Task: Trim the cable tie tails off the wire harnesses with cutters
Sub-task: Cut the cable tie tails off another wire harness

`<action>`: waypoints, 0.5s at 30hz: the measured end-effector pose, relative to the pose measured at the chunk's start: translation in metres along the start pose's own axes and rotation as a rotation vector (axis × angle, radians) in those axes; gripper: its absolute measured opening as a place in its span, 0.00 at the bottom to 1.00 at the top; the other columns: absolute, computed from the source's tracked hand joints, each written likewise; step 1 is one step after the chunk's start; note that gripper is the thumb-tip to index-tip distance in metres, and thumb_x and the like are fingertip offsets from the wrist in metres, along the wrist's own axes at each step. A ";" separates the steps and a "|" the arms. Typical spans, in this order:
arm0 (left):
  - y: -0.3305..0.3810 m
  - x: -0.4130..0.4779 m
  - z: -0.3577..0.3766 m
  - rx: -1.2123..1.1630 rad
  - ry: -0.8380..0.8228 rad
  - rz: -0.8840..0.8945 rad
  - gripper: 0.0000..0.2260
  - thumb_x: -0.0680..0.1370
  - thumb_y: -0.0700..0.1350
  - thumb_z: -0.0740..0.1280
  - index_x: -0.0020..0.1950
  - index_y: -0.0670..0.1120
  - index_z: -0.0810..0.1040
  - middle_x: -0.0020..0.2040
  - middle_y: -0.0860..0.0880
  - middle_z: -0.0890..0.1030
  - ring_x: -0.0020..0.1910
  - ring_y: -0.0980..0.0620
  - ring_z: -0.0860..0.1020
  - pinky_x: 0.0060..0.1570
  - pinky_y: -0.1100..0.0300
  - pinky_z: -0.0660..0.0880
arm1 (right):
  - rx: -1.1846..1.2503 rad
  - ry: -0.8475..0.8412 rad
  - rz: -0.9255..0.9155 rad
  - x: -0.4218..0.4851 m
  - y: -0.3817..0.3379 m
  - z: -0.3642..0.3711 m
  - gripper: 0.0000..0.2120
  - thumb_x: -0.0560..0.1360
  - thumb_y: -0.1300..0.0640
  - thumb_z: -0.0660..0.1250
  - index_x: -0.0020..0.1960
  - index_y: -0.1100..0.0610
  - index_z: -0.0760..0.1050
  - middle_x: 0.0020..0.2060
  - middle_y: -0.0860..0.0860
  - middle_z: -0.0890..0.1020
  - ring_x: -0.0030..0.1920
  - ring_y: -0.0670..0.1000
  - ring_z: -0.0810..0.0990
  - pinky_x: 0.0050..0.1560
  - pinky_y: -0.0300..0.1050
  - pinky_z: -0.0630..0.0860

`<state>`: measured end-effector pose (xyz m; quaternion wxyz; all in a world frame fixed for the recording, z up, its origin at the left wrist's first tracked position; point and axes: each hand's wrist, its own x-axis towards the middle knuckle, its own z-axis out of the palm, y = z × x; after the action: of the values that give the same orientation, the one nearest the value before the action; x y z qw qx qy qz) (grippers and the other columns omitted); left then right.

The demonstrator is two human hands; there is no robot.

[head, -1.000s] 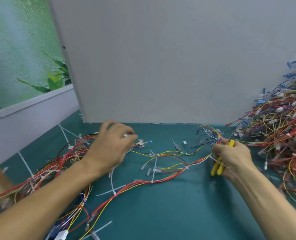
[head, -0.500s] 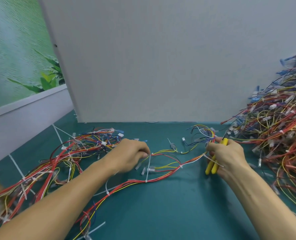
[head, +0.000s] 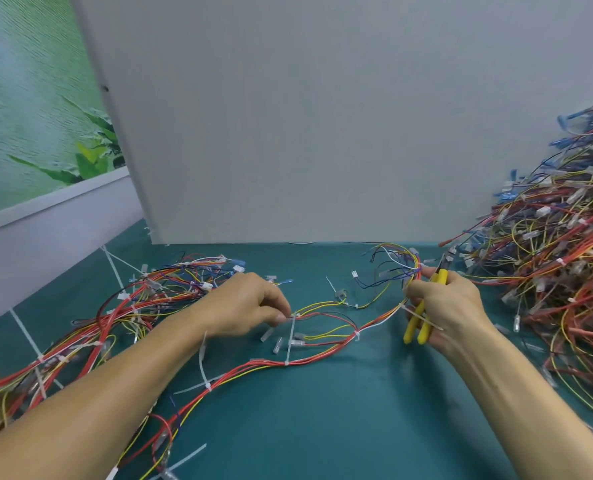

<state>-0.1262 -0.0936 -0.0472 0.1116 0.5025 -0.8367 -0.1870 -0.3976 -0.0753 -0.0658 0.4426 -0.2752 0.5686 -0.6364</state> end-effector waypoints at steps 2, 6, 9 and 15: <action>0.000 0.000 -0.001 0.017 -0.010 -0.004 0.05 0.77 0.43 0.68 0.49 0.50 0.84 0.43 0.55 0.85 0.42 0.65 0.80 0.48 0.70 0.75 | 0.007 -0.004 -0.001 0.000 0.000 0.001 0.17 0.71 0.75 0.64 0.56 0.60 0.75 0.40 0.56 0.78 0.39 0.53 0.74 0.39 0.49 0.74; 0.008 0.001 0.001 -0.184 0.023 -0.028 0.07 0.80 0.38 0.63 0.44 0.47 0.78 0.42 0.49 0.83 0.40 0.58 0.83 0.47 0.59 0.80 | 0.007 -0.015 -0.009 -0.002 -0.001 0.002 0.16 0.71 0.74 0.65 0.54 0.58 0.75 0.40 0.56 0.78 0.36 0.52 0.73 0.36 0.47 0.73; 0.012 0.001 0.002 -0.232 0.057 -0.002 0.07 0.80 0.38 0.63 0.44 0.47 0.75 0.42 0.46 0.84 0.39 0.57 0.83 0.48 0.58 0.80 | 0.010 -0.025 -0.016 -0.003 -0.002 0.004 0.15 0.72 0.74 0.64 0.48 0.55 0.74 0.38 0.55 0.77 0.35 0.51 0.72 0.35 0.46 0.72; 0.011 0.002 0.000 -0.282 0.104 -0.011 0.04 0.76 0.43 0.70 0.43 0.45 0.77 0.39 0.51 0.85 0.42 0.51 0.83 0.50 0.51 0.80 | -0.003 -0.054 -0.040 -0.007 -0.003 0.008 0.14 0.73 0.73 0.64 0.51 0.57 0.75 0.38 0.55 0.77 0.34 0.52 0.73 0.33 0.45 0.71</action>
<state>-0.1361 -0.0908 -0.0424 0.2231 0.4955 -0.7924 -0.2771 -0.3883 -0.0727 -0.0605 0.4445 -0.3041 0.5516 -0.6369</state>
